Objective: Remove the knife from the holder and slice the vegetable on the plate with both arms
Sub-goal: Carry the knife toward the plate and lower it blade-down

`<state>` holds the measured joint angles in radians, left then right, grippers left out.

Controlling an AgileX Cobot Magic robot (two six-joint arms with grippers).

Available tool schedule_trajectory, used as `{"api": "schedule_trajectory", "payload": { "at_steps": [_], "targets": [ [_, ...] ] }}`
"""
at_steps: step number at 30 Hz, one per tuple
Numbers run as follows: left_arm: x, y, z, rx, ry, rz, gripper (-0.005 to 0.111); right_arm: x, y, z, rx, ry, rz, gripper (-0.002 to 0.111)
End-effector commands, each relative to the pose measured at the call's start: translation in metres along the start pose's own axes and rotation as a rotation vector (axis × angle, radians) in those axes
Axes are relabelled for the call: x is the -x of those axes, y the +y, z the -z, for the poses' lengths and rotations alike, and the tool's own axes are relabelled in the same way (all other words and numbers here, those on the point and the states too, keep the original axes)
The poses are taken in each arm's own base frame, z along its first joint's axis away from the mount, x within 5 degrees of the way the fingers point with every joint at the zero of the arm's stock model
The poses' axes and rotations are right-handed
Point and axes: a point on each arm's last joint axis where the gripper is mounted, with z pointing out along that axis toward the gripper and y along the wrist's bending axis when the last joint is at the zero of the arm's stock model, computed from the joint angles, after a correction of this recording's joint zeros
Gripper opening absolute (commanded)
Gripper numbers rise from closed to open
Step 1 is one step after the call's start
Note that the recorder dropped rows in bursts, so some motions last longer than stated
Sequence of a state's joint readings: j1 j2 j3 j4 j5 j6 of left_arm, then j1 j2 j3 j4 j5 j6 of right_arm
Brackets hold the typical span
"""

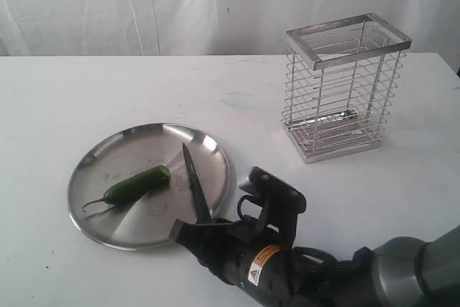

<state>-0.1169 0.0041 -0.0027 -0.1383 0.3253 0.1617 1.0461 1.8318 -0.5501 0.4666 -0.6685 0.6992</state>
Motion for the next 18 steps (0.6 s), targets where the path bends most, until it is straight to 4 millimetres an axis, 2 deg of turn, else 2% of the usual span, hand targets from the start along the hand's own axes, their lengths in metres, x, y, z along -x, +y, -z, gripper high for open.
{"api": "schedule_trajectory", "payload": {
  "at_steps": [1,6,13,18],
  "targets": [
    [-0.0028,-0.0009,-0.0001,-0.011,0.021,-0.002,0.0,-0.0058,-0.0047,0.0002,-0.037,0.056,-0.004,0.0],
    [-0.0028,-0.0009,-0.0001,-0.011,0.021,-0.002,0.0,-0.0107,-0.0089,0.0009,-0.084,0.109,-0.013,0.0],
    [-0.0028,-0.0009,-0.0001,-0.011,0.021,-0.002,0.0,-0.0087,-0.0066,0.0005,-0.058,0.087,-0.006,0.0],
    [-0.0028,-0.0009,-0.0001,-0.011,0.021,-0.002,0.0,-0.0089,-0.0063,0.0006,-0.055,0.09,0.0,0.014]
  ]
}}
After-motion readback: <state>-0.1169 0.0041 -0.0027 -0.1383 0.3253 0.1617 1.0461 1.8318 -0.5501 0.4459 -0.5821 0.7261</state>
